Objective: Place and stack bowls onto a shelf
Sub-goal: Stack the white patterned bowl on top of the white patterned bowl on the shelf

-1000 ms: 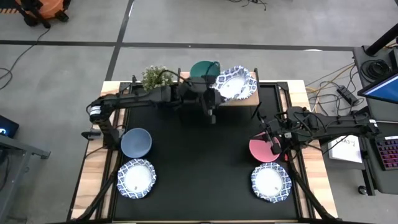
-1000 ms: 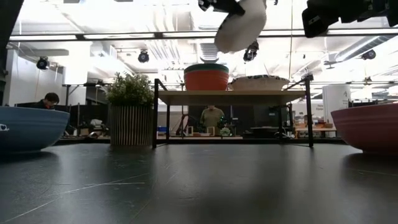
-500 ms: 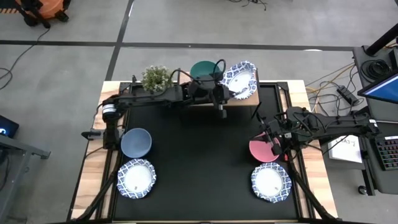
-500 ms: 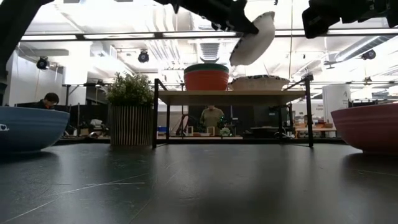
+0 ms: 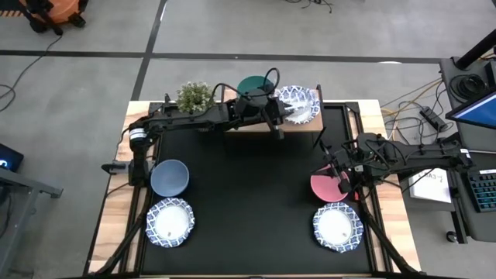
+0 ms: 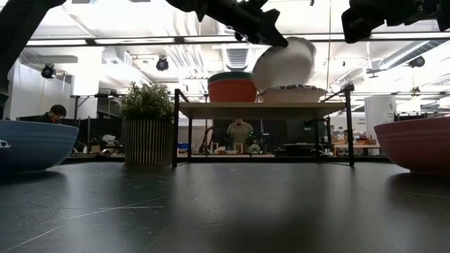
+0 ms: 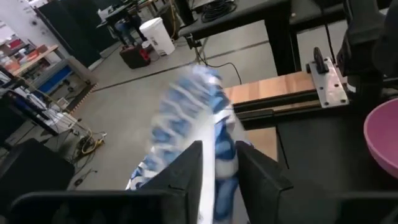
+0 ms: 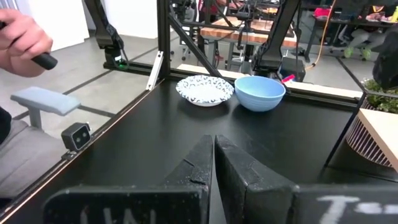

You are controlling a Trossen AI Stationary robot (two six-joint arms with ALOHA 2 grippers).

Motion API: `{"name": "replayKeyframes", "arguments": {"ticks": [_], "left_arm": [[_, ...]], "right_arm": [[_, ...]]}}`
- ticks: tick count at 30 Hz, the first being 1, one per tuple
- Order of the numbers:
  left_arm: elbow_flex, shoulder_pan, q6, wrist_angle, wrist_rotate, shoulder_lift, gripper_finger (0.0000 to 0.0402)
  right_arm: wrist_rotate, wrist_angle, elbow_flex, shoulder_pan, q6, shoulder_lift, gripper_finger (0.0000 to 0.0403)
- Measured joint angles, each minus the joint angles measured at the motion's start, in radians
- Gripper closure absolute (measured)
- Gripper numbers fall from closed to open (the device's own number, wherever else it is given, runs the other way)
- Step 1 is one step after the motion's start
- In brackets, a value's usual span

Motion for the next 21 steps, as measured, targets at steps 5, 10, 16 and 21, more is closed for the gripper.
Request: {"name": "replayKeyframes", "arguments": {"ticks": [5,10,16,21], "left_arm": [[0.000,0.000,-0.007,0.000,0.000,0.000,0.0283],[0.017,-0.005,-0.038,-0.014,0.000,-0.001,0.0254],[0.048,-0.042,-0.057,-0.009,0.046,-0.007,0.0251],[0.044,-0.026,-0.079,0.000,-0.039,0.055,0.0264]], "right_arm": [[0.000,0.000,0.000,0.000,0.001,0.000,0.0394],[0.000,0.000,0.000,0.000,0.003,0.000,0.0394],[0.000,0.000,0.000,0.000,0.009,0.000,0.0394],[0.000,0.000,0.000,0.000,0.009,0.000,0.0394]]}}
